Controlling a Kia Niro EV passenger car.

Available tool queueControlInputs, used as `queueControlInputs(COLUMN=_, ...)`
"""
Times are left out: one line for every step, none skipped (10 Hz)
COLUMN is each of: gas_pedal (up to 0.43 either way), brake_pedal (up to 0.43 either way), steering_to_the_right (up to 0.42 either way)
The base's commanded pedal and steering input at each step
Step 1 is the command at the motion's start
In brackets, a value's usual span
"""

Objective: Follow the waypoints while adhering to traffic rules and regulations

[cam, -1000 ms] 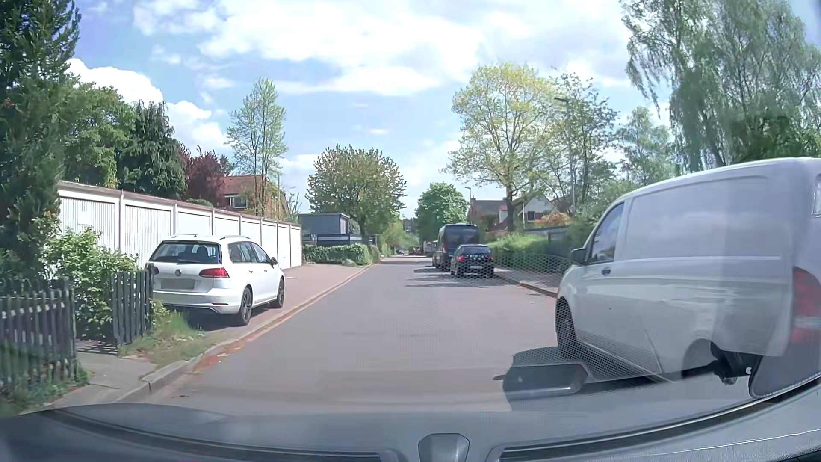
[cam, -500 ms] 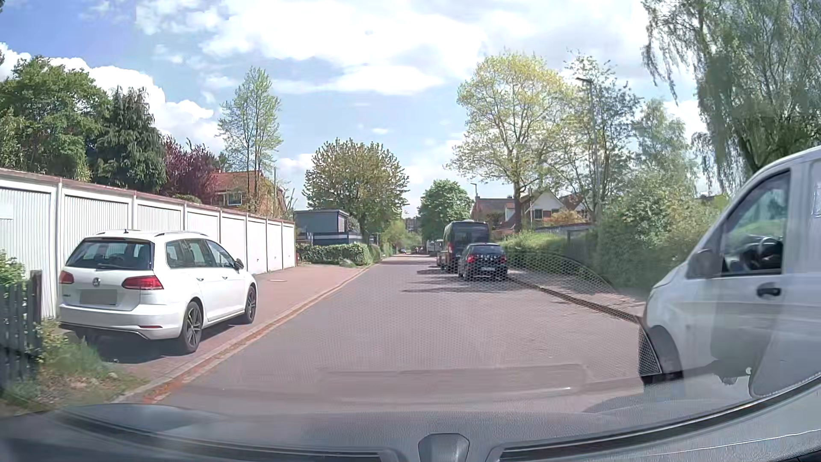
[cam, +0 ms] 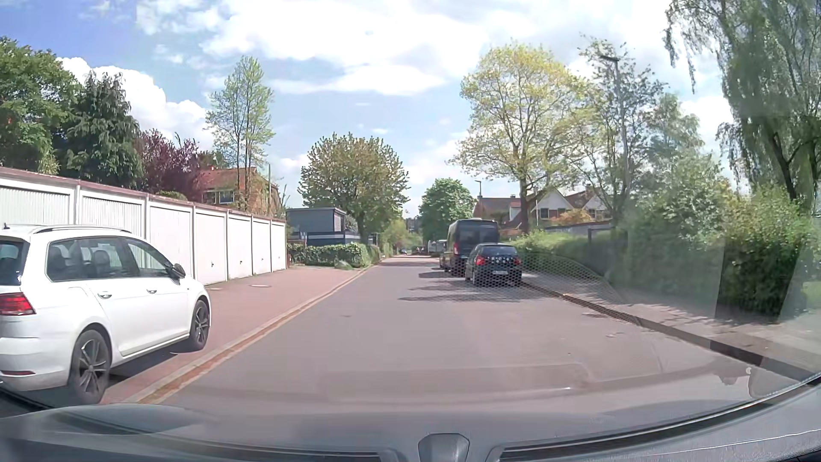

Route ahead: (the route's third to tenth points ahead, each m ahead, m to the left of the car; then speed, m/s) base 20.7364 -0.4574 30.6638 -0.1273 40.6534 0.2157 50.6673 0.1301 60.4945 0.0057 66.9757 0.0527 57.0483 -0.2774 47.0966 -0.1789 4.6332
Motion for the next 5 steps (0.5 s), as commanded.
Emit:
queueControlInputs(gas_pedal=0.000, brake_pedal=0.000, steering_to_the_right=-0.005)
queueControlInputs(gas_pedal=0.000, brake_pedal=0.000, steering_to_the_right=-0.005)
queueControlInputs(gas_pedal=0.000, brake_pedal=0.000, steering_to_the_right=-0.005)
queueControlInputs(gas_pedal=0.000, brake_pedal=0.000, steering_to_the_right=-0.005)
queueControlInputs(gas_pedal=0.008, brake_pedal=0.000, steering_to_the_right=-0.005)
